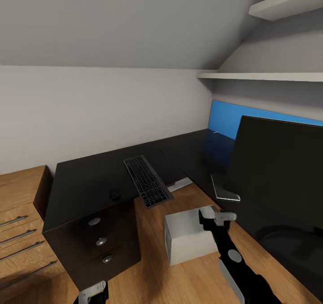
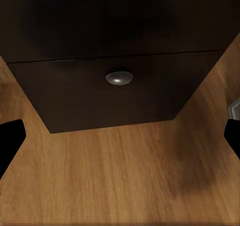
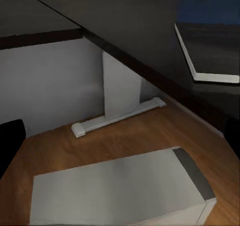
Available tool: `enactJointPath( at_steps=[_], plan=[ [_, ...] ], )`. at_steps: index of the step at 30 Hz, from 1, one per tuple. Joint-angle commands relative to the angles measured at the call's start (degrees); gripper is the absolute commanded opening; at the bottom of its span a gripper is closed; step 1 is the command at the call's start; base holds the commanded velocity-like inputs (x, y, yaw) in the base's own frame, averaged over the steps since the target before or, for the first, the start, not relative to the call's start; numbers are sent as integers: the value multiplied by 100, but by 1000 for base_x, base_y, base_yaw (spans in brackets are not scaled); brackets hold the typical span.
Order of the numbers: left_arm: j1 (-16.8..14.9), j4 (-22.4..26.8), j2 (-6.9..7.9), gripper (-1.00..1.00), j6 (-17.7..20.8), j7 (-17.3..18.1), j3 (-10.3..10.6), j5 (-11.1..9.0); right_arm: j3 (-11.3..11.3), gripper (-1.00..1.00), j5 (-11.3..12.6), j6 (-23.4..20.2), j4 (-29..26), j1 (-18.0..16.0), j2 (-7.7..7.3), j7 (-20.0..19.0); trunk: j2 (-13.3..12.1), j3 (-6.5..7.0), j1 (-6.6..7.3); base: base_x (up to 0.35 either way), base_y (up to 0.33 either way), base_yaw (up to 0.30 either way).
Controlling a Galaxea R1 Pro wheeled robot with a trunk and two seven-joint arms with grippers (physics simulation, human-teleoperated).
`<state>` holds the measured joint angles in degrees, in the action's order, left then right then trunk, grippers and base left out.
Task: In the bedroom, organize the workspace by keeping the computer under the desk, ensuring the monitor is on the desk, placing the keyboard on the desk next to the monitor, placing the mouse on the desk next to the keyboard, moving the folder from the swivel chair onto the desk next to the mouse, stacking the notebook on top of the folder with the pen on top of the notebook, and positioning the swivel chair next to the desk.
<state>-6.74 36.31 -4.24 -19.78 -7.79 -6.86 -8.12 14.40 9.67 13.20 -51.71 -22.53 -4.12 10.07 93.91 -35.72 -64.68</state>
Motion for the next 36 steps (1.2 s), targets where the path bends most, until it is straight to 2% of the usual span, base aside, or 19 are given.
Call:
enactJointPath(
  at_steps=[1, 4, 7, 10, 12, 16, 19, 23, 30, 33, 36],
  plan=[
    [-3, -1, -3, 100, -17, 6, -8, -31, 198, 100, 29, 25, 2, -6, -7, 37, 3, -5, 0, -3, 0, 0],
    [-3, -1, -5, 100, -17, 6, -8, -31, 474, 100, 4, 17, 6, -5, -4, 33, 3, -5, 0, -2, 0, 0],
    [-3, -1, 0, 100, -17, 6, -10, -32, 944, 100, -1, 4, 36, -5, 7, 41, 3, -5, 0, 0, 0, 0],
    [-3, -1, 1, 100, -17, 6, -14, -34, 1160, 100, -4, 1, 127, -5, 46, 47, 3, -5, 0, 0, 0, 0],
    [-3, -1, 3, 100, -19, 6, -17, -37, 1298, 100, -4, 0, 248, -5, 154, 70, 3, -5, 0, 0, 0, 0],
    [-3, -1, 67, 100, -19, 6, -21, -43, 1392, 100, -4, -6, 470, -5, 476, 204, 3, -7, 0, 0, 0, 37],
    [-3, -1, 102, 100, -18, 6, -25, -46, 1415, 100, -3, -2, 665, -5, 583, 365, 3, -16, 0, 0, 0, 137],
    [-3, -1, 151, 100, -18, 1, -30, -55, 1410, 100, 10, 38, 1131, -5, 760, 782, 3, -36, 0, 0, 0, 190],
    [-3, -1, 161, 100, -18, 8, -19, -57, 1395, 100, 19, 248, 1547, -5, 858, 990, 3, -76, 0, 0, 0, 216],
    [-3, -1, 160, 100, -16, 5, -25, -61, 1403, 100, 25, 496, 1967, -5, 903, 1012, 3, -93, 0, 0, 0, 226],
    [-3, -6, 158, 100, -14, 3, -30, -64, 1400, 100, 21, 661, 2109, -5, 945, 1017, 3, -110, 0, 0, 0, 230]
  ],
)
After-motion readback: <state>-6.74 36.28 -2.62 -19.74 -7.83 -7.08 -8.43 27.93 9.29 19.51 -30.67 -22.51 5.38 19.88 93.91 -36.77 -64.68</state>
